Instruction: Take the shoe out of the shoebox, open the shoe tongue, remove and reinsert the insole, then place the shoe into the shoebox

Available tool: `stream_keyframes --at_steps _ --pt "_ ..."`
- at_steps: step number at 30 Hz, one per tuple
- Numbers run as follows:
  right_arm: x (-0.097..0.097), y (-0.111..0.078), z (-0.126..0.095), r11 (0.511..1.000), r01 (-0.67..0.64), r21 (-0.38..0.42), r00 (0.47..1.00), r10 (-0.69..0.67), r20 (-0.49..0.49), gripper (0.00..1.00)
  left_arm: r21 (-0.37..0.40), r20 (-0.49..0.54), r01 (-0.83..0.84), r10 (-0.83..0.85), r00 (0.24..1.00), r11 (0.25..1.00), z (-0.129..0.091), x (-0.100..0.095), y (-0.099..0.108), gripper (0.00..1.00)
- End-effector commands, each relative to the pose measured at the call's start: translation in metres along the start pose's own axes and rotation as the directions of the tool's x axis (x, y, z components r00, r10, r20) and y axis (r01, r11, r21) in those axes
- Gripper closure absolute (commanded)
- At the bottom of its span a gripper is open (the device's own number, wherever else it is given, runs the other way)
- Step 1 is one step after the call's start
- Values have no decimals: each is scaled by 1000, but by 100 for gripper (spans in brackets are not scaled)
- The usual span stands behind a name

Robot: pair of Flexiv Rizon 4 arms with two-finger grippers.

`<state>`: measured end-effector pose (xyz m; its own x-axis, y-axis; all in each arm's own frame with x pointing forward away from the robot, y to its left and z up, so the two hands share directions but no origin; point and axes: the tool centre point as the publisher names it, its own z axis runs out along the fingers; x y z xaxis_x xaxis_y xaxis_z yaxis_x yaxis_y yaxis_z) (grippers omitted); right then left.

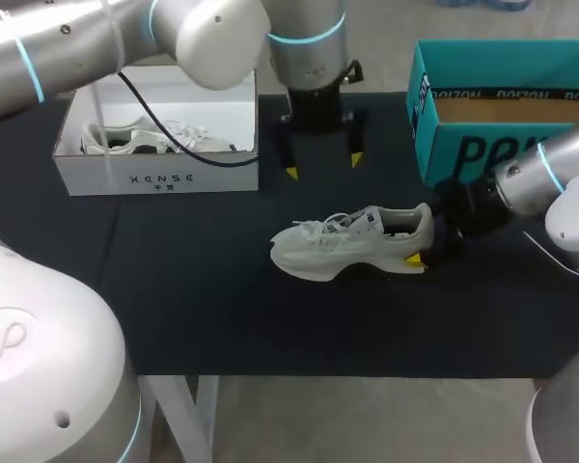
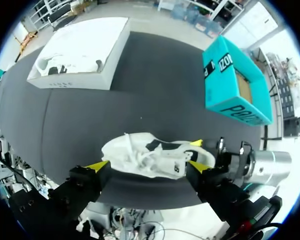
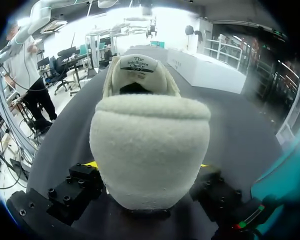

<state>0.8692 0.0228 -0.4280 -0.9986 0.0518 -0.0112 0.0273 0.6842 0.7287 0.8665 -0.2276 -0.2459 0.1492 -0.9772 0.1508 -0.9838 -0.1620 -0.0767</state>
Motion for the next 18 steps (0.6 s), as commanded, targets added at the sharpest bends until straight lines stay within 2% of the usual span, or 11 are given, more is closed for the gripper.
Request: stream_keyframes --at_steps 1,5,9,18 --pt "0 0 2 1000 1 2 1000 -1 2 100 -8 22 -72 72 997 997 21 23 16 0" --pt "0 0 2 1000 1 2 1000 -1 2 100 -26 30 -140 141 990 990 32 31 33 0" --pt "0 0 2 1000 1 2 1000 -1 2 100 -43 38 -178 180 983 983 44 34 41 0" --pt "0 0 2 1000 1 2 1000 -1 2 100 -83 89 -237 244 966 968 76 43 38 0"
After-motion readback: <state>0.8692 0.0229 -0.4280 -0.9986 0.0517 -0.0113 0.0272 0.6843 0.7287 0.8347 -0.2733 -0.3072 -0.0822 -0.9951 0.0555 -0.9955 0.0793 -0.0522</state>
